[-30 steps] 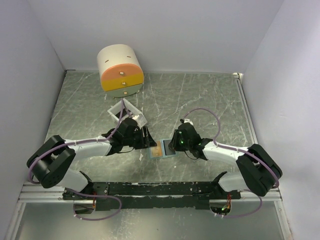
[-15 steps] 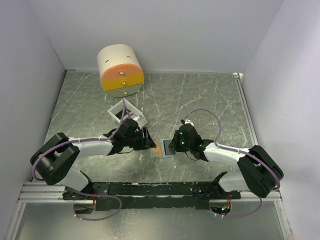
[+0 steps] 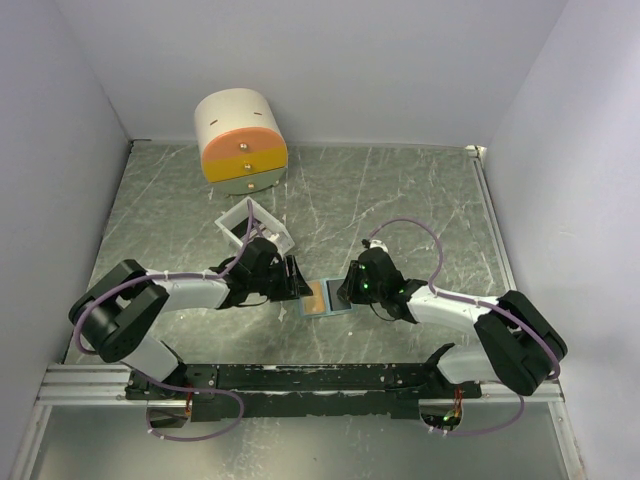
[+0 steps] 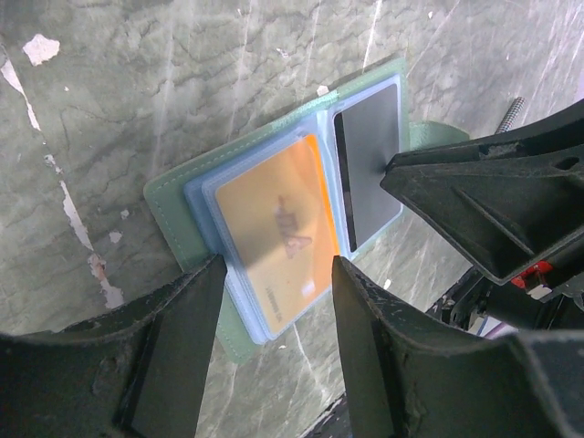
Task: Put the credit cards into the card holder
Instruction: Turn over the card slot in the card holder.
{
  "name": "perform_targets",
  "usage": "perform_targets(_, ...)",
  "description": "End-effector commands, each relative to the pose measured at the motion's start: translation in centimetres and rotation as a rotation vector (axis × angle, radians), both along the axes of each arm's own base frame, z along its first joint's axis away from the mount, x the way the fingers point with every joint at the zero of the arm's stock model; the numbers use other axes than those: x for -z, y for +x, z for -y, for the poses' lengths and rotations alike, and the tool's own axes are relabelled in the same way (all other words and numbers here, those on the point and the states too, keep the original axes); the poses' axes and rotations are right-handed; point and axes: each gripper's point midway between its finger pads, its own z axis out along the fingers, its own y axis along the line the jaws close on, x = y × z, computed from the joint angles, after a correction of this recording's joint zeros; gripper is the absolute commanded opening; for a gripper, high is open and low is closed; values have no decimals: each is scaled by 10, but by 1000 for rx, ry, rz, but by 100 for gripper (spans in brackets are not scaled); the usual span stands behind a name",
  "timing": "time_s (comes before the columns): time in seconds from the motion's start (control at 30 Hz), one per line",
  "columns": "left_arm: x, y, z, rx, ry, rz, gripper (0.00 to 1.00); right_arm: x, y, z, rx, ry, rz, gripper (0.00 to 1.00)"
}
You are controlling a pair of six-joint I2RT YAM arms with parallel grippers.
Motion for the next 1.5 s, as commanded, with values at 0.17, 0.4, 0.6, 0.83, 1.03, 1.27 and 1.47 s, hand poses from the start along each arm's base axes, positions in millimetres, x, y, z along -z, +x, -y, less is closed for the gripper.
perform_targets(0.17, -17, 1, 15, 49, -85, 15, 61, 20, -17, 10, 2, -25, -69, 22)
perform_targets(0.4, -44, -1, 31, 107, -187, 43, 61, 22, -18, 9, 4, -16, -76, 22)
perform_targets(0.6, -57, 2, 36, 127, -210, 63, 61, 22, -19, 8, 1, -12, -75, 22)
perform_targets(0.83, -65, 4, 39, 133, -223, 81, 61, 22, -20, 9, -3, -16, -76, 21)
perform_targets(1.03, -69, 7, 43, 141, -229, 90, 61, 20, -19, 7, -7, -14, -72, 21)
perform_targets(1.27, -74, 10, 48, 158, -246, 102, 61, 17, -18, 7, -8, -14, -67, 22)
perform_targets(1.47, -80, 11, 55, 178, -270, 112, 61, 15, -17, 6, -16, -18, -66, 24)
